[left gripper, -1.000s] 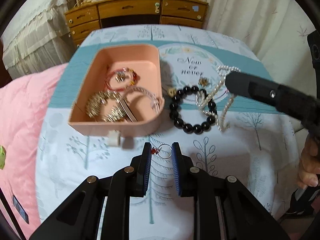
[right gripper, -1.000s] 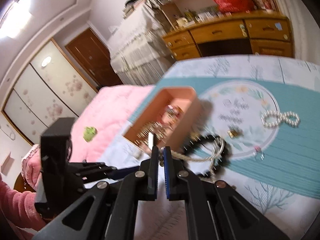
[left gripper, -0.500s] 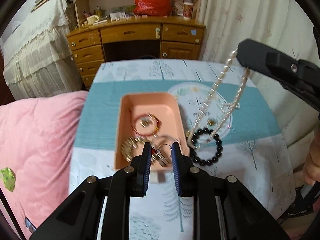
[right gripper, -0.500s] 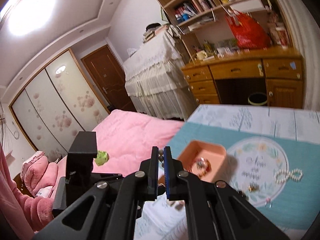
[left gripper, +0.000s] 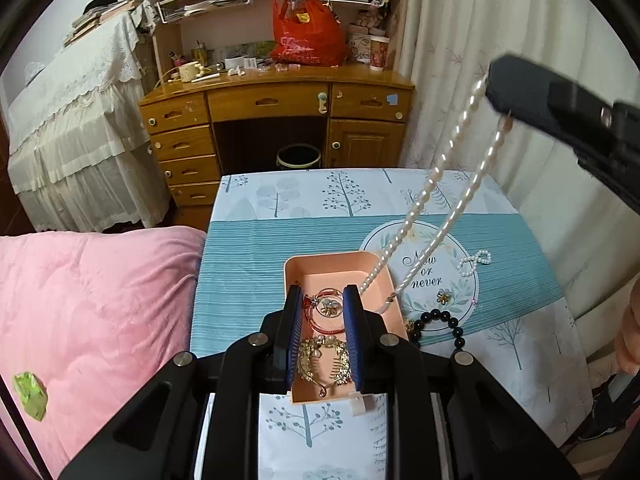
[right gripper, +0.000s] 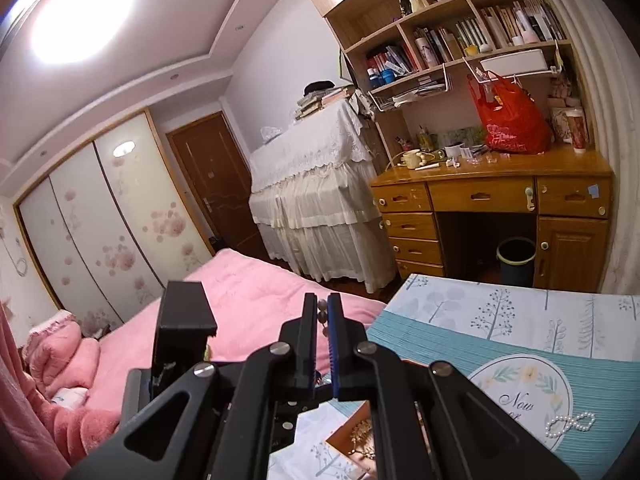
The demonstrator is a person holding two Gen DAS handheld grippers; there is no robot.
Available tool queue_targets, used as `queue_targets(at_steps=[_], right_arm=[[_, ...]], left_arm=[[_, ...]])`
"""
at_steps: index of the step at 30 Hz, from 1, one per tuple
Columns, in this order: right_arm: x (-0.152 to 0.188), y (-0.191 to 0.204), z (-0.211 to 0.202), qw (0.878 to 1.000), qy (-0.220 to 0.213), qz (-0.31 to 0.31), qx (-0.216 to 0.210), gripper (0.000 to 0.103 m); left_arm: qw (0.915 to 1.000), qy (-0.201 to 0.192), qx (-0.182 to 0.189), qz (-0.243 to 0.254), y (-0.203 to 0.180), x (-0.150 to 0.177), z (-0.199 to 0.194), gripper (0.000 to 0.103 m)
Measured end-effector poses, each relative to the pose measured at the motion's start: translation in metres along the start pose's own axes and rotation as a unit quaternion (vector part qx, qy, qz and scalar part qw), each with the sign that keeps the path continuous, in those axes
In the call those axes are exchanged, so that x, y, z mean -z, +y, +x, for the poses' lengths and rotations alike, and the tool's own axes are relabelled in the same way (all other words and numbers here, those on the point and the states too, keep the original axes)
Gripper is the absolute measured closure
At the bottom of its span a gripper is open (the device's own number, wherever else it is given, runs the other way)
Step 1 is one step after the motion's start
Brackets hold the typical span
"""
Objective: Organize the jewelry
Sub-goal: 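Lower the pearl strand into the peach tray and open the right tool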
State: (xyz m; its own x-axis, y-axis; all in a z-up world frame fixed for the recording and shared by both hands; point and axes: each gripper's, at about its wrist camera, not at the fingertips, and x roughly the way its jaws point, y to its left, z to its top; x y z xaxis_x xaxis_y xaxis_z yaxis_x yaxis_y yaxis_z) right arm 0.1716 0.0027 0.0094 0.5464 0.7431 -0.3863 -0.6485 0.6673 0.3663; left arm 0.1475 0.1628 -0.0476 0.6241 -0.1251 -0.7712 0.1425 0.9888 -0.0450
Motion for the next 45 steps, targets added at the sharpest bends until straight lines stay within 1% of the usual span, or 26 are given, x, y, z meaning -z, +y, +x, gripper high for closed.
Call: queue_targets(at_steps=[4,7,10,12,13,14,15,16,18,19,20,21,22,24,26,28,30,33,37,38,39,42,45], right_arm=[[0.015,-0.007,0.014,1.000,0.019,0.015,0.018,0.098],[0.038,-0.020,0.032,0.998,0.051,0.034,0.035,0.098],[0.063,-0.029,0.049,0.994,0.083,0.039,0.060,0.098],[0.081,-0.035,0.062,0.990,0.112,0.046,0.070,0.098],[0.089,-0.038,0.067,0.988,0.126,0.053,0.077,0.097],[0.096,-0.042,0.072,0.984,0.141,0.062,0.087,0.095],[0.104,-0.046,0.076,0.980,0.156,0.073,0.096,0.089],[0.110,-0.050,0.078,0.977,0.168,0.083,0.103,0.085],[0.120,-0.052,0.078,0.973,0.176,0.098,0.115,0.074],[0.122,-0.053,0.076,0.972,0.175,0.101,0.118,0.072],[0.123,-0.053,0.073,0.972,0.172,0.104,0.121,0.067],[0.123,-0.053,0.071,0.972,0.169,0.104,0.125,0.061],[0.123,-0.054,0.070,0.972,0.167,0.104,0.128,0.059],[0.121,-0.055,0.065,0.972,0.161,0.103,0.137,0.048],[0.121,-0.058,0.060,0.970,0.159,0.108,0.150,0.040],[0.121,-0.062,0.057,0.966,0.164,0.115,0.164,0.035],[0.124,-0.068,0.056,0.959,0.181,0.125,0.181,0.029],[0.134,-0.079,0.050,0.948,0.203,0.141,0.202,0.028],[0.147,-0.091,0.038,0.937,0.217,0.144,0.232,0.028],[0.148,-0.094,0.036,0.935,0.220,0.144,0.237,0.028],[0.151,-0.097,0.032,0.932,0.223,0.142,0.246,0.028],[0.154,-0.104,0.024,0.925,0.235,0.129,0.268,0.028],[0.158,-0.110,0.020,0.914,0.259,0.089,0.299,0.028]], left_arm=[[0.9998,0.009,0.018,0.006,0.004,0.007,0.020,0.085],[0.9991,0.020,0.038,0.004,0.005,0.021,0.042,0.085],[0.9982,0.040,0.044,0.001,0.006,0.035,0.066,0.085],[0.9972,0.062,0.042,0.001,0.005,0.044,0.081,0.078],[0.9964,0.077,0.034,0.001,0.005,0.049,0.089,0.068],[0.9957,0.088,0.027,-0.001,0.006,0.053,0.095,0.056],[0.9942,0.106,0.019,-0.005,0.007,0.057,0.102,0.051],[0.9932,0.115,0.015,-0.007,0.008,0.058,0.105,0.046],[0.9928,0.119,0.012,-0.013,0.011,0.059,0.105,0.043],[0.9928,0.118,0.012,-0.016,0.013,0.058,0.103,0.036],[0.9930,0.115,0.013,-0.020,0.015,0.057,0.102,0.029],[0.9934,0.112,0.014,-0.021,0.016,0.056,0.101,0.028],[0.9939,0.107,0.014,-0.023,0.018,0.054,0.099,0.028],[0.9938,0.108,0.009,-0.025,0.020,0.052,0.100,0.027],[0.9933,0.111,0.006,-0.031,0.020,0.051,0.099,0.025],[0.9911,0.127,0.006,-0.038,0.017,0.052,0.101,0.022],[0.9894,0.139,0.008,-0.042,0.014,0.054,0.101,0.022],[0.9866,0.157,0.016,-0.042,0.004,0.060,0.099,0.022],[0.9854,0.164,0.027,-0.037,-0.010,0.069,0.092,0.022],[0.9850,0.165,0.032,-0.039,-0.013,0.071,0.090,0.022],[0.9838,0.168,0.046,-0.043,-0.018,0.074,0.087,0.022],[0.9801,0.180,0.066,-0.051,-0.029,0.081,0.085,0.021],[0.9763,0.192,0.076,-0.063,-0.040,0.088,0.084,0.021]])
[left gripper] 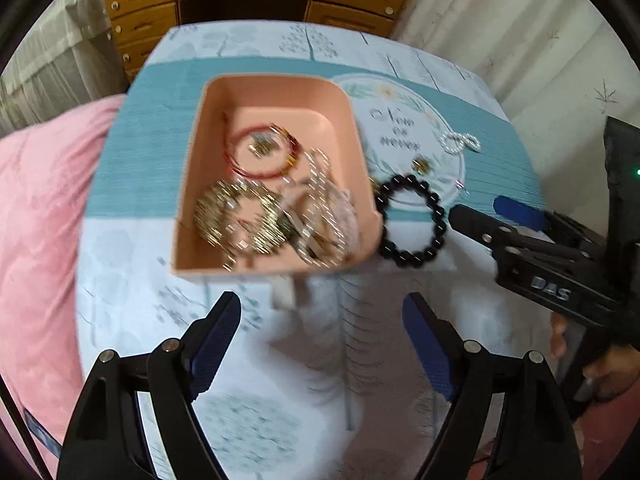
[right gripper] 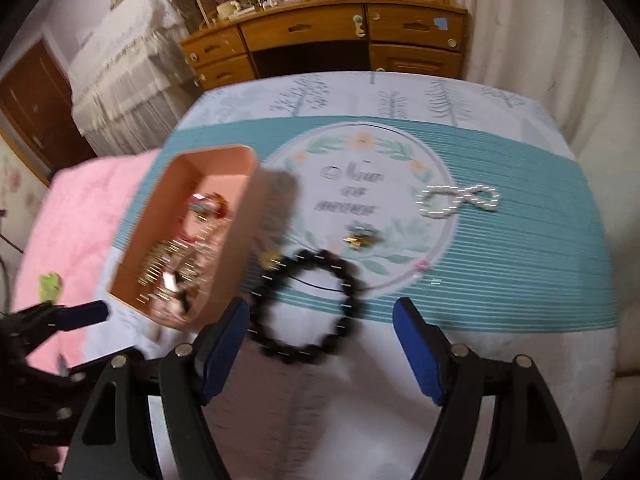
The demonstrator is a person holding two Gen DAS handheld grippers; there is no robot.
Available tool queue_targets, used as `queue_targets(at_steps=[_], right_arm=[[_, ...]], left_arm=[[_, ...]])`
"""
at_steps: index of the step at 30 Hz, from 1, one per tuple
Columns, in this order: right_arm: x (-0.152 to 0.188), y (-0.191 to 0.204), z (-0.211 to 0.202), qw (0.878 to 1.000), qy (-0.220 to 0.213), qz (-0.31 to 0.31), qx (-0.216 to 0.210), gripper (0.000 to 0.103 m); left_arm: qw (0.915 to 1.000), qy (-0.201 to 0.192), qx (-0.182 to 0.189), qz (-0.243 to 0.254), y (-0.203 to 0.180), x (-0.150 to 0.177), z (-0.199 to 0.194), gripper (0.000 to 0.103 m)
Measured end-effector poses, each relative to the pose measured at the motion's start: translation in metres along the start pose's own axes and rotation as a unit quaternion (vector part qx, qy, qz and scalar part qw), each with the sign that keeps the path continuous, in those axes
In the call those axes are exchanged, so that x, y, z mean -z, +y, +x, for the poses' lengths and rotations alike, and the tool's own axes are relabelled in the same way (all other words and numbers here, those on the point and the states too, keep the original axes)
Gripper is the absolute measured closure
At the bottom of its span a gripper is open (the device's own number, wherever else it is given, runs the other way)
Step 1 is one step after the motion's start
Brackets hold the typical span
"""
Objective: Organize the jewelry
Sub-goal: 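Lower the pearl strand into the peach tray and open the right tool, then grasp the black bead bracelet with the left tool while the right tool grasps the pink-stone ring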
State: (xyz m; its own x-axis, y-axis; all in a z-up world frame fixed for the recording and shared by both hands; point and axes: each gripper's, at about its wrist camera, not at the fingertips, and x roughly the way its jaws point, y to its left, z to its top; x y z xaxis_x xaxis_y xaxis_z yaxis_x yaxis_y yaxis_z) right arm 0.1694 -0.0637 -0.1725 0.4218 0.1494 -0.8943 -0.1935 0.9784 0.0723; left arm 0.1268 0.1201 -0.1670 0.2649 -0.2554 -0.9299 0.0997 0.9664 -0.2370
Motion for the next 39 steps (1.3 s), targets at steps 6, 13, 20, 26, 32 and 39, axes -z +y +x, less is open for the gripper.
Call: queue_targets(at_steps=[6,13,20,26,32,39], right_arm=[[0.009,-0.012,0.008,0.994,0.014,-0.085,0.067,0.028],[0.013,-0.029,0.013,0.987,0.011,-0.140,0.074,0.028],[0.017,-0.051,0.021,0.983,-0.037,-0.178,0.029,0.028],[0.018,-0.068,0.038,0.982,-0.056,-0.181,-0.010,0.046],[0.014,-0.073,0.044,0.980,-0.071,-0.178,-0.047,0.058],[0.010,-0.068,0.052,0.976,-0.084,-0.191,-0.065,0.063]], left_arm=[[0.9994,-0.010,-0.006,0.032,-0.031,0.009,0.007,0.021],[0.9963,-0.033,-0.011,0.078,-0.075,0.013,0.018,0.021],[0.9926,-0.068,-0.039,0.093,-0.115,-0.003,0.043,0.032],[0.9905,-0.063,-0.074,0.097,-0.132,-0.021,0.074,0.049],[0.9865,-0.062,-0.100,0.114,-0.136,-0.024,0.089,0.060],[0.9910,-0.054,-0.090,0.083,-0.130,-0.026,0.097,0.071]])
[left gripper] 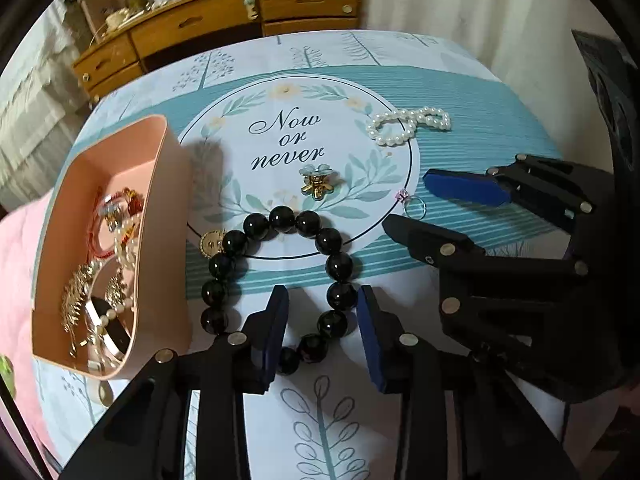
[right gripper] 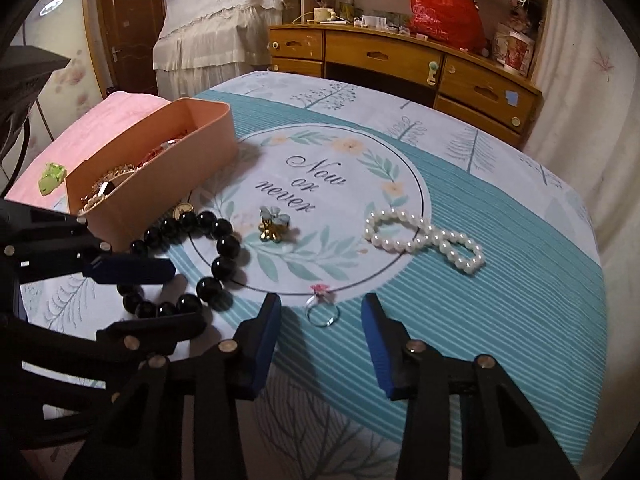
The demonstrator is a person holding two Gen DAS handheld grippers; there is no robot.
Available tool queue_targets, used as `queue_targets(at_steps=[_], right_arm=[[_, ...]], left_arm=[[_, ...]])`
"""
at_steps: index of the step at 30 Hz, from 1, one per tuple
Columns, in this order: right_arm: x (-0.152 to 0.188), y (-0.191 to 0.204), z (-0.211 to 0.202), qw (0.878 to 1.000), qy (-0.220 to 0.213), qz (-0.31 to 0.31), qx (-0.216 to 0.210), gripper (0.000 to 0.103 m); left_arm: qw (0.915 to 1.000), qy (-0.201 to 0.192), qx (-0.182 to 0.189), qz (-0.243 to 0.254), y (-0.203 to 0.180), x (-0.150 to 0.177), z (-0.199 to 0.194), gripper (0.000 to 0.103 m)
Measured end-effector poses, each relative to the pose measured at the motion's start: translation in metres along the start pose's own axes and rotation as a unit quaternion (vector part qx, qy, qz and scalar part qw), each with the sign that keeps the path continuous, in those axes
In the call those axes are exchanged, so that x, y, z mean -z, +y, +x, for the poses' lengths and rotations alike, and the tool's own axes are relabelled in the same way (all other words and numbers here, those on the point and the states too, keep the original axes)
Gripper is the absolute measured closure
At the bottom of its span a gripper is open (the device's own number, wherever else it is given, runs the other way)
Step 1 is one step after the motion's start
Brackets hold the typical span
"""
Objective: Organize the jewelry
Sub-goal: 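Grasp the black bead bracelet with the left tool while the right tool grasps the pink-stone ring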
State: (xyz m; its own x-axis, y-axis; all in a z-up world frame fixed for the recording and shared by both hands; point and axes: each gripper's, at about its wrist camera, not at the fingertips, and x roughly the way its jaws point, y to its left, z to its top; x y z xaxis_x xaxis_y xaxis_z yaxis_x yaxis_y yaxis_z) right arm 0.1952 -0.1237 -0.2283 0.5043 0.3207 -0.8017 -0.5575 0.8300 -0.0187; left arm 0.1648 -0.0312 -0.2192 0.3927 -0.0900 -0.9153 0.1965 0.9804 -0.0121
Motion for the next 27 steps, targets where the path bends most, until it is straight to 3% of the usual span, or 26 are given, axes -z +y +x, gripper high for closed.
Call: queue_targets(at_steps=[4,5,6,7,9,15,27], right_arm=[[-0.002,0.001,0.004,1.000,-0.006,-0.005,-0.009,0.071],[-0.003,0.001,0.004,1.000,-0.006,-0.006,-0.011,0.078],[-0.004,0.002,0.003,1.000,-0.005,-0.005,-0.010,0.081],[-0.004,0.002,0.003,1.000,-0.003,-0.006,-0.009,0.082],[-0.006,0.002,0.003,1.000,0.000,-0.005,-0.008,0.087],[-0.008,0.002,0.002,1.000,0.013,0.002,-0.012,0.087],[-0.002,0.000,-0.010,0.999,0.025,0.018,-0.009,0.088]], left_arm=[[1.0000,-0.005,0.005,0.004,0.001,0.002,0.000,0.071],[1.0000,-0.005,0.006,0.004,0.001,0.002,0.000,0.072],[0.9999,-0.006,0.010,0.002,0.002,0.002,0.000,0.076],[0.9999,-0.007,0.015,0.001,0.003,0.002,-0.001,0.090],[0.9996,-0.006,0.027,-0.003,0.004,0.003,-0.001,0.090],[0.9981,0.000,0.055,-0.025,0.009,0.005,-0.005,0.090],[0.9886,-0.041,0.118,-0.083,0.034,-0.005,-0.041,0.090]])
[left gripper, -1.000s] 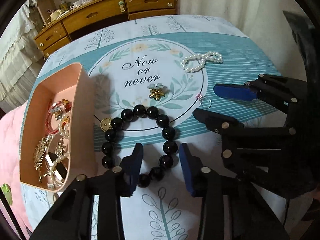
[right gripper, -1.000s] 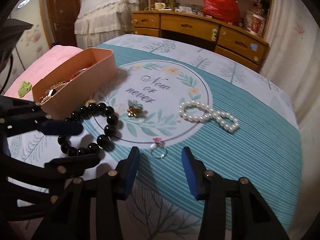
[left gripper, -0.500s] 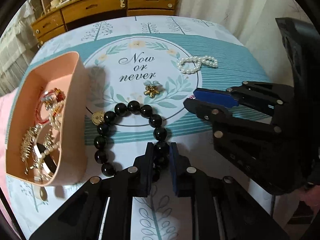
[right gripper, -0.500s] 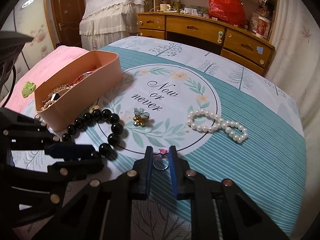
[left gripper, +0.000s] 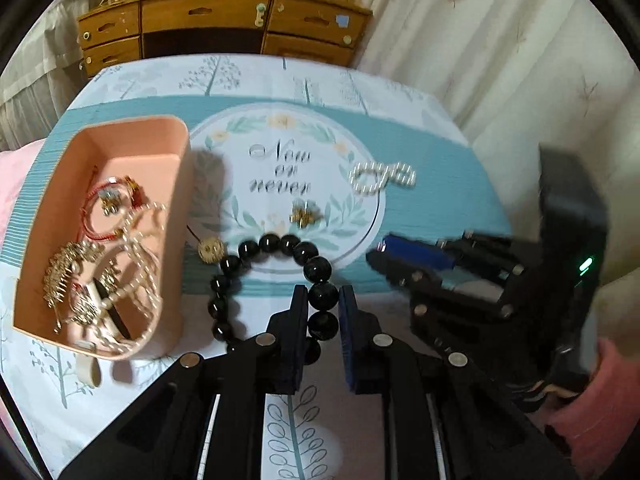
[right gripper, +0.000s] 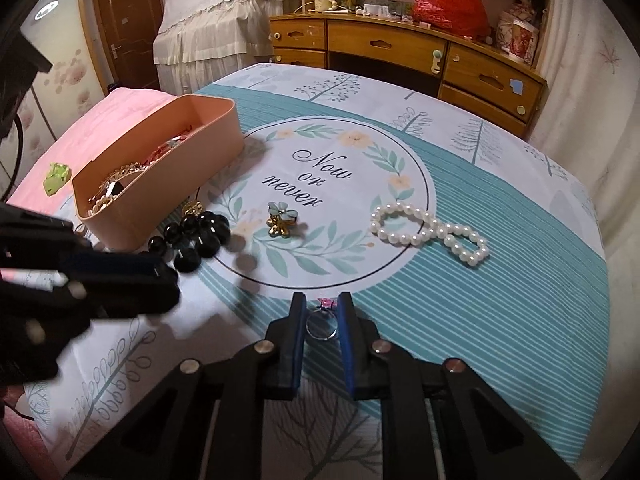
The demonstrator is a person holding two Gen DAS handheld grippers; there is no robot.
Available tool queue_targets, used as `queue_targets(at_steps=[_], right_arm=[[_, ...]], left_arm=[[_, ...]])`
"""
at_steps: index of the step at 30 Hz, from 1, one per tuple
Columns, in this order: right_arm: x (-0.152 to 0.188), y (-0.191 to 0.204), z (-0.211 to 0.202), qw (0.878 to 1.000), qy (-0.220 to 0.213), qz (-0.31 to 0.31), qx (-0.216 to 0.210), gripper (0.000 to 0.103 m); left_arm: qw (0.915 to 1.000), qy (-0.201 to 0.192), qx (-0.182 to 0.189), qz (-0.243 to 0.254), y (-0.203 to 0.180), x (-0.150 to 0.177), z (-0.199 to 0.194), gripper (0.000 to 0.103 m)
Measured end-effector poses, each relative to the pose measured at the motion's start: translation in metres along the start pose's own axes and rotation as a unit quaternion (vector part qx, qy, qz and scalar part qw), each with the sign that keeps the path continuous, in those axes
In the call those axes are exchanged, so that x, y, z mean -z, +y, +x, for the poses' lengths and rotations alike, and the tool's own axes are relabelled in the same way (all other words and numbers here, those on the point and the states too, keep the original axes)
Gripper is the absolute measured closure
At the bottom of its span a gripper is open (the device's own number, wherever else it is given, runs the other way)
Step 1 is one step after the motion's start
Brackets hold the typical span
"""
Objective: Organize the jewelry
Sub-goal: 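Grasp the black bead bracelet with the left tool while the right tool grasps the pink-stone ring, then carry the bead bracelet and ring over the peach tray and open both tools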
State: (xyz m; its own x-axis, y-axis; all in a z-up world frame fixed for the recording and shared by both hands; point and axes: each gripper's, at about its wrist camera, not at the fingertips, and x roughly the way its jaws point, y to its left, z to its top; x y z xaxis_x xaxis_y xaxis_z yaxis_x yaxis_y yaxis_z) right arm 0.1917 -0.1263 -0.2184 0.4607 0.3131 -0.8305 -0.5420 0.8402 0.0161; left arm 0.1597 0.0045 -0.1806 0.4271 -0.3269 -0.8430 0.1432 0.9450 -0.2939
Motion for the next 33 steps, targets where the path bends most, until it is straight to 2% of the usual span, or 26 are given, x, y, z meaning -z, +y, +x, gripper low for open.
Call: queue_targets(at_steps=[7,10,17,26,33], right_arm=[[-0.010,-0.003,-0.015,0.998,-0.022,0.056,-0.024,0.088],[-0.020,0.002,-0.026,0.997,-0.044,0.064,-0.026,0.088],[-0.048,0.020,-0.044,0.993,-0.085,0.073,-0.031,0.088],[-0.084,0.053,-0.053,0.991,-0.119,0.065,-0.017,0.088],[-0.109,0.072,-0.047,0.987,-0.136,0.084,-0.019,0.087]], left_arm=[[0.9981,-0.053,0.033,-0.001,0.007,-0.023,-0.050,0.090],[0.9959,-0.075,0.050,-0.001,0.010,-0.033,-0.071,0.090],[0.9923,-0.108,0.060,0.006,0.022,-0.054,-0.106,0.090],[0.9920,-0.122,0.029,0.018,0.056,-0.074,-0.124,0.090],[0.9919,-0.124,-0.009,0.023,0.092,-0.089,-0.127,0.090]])
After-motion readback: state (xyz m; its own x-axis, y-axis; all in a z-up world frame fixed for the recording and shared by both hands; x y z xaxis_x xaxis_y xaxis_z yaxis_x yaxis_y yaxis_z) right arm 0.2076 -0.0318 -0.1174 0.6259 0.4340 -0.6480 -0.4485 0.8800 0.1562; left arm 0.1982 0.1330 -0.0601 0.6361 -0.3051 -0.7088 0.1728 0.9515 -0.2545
